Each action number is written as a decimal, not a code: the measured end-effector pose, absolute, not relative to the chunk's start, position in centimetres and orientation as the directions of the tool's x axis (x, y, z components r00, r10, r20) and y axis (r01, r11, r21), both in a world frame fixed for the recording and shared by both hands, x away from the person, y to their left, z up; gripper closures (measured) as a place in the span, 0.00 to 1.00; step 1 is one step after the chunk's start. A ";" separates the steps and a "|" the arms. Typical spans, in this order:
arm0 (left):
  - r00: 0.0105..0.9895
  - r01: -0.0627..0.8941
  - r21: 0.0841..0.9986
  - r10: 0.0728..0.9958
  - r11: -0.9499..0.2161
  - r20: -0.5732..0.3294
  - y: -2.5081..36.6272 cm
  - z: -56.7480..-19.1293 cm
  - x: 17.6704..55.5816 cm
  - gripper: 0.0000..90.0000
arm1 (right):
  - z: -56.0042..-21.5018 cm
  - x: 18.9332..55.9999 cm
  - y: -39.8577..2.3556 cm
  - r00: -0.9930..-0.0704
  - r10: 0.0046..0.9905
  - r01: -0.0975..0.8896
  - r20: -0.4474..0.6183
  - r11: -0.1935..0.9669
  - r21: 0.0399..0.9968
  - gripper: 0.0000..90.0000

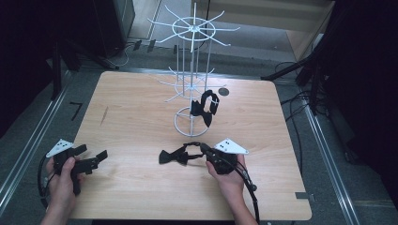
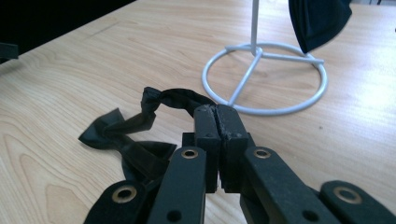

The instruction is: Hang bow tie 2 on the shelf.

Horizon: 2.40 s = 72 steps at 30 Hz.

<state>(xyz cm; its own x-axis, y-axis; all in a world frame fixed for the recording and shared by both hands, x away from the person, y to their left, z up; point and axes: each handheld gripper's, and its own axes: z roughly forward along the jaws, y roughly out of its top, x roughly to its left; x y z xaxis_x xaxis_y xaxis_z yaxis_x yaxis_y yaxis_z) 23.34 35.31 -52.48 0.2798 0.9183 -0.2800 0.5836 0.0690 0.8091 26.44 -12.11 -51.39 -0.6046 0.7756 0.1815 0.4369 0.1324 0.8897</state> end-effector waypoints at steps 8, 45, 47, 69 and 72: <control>0.279 0.583 0.809 0.919 0.069 -0.279 35.3 -52.5 23.3 0.00 | -50.7 26.2 -12.1 -0.608 0.775 0.415 0.172 0.125 0.901 1.00; 0.279 0.583 0.810 0.919 0.067 -0.277 35.3 -52.5 23.3 0.00 | -48.0 25.5 -12.0 -0.640 0.754 0.331 0.151 0.093 0.939 1.00; 0.279 0.582 0.811 0.919 0.068 -0.277 35.3 -52.5 23.3 0.00 | -47.7 25.5 -12.0 -0.641 0.753 0.325 0.149 0.090 0.941 1.00; 0.279 0.582 0.810 0.919 0.068 -0.277 35.3 -52.5 23.3 0.00 | -44.6 25.7 -12.2 -0.649 0.750 0.257 0.131 0.055 0.965 1.00; 0.279 0.582 0.810 0.919 0.068 -0.277 35.3 -52.5 23.3 0.00 | -44.1 25.7 -12.2 -0.650 0.750 0.248 0.125 0.054 0.967 1.00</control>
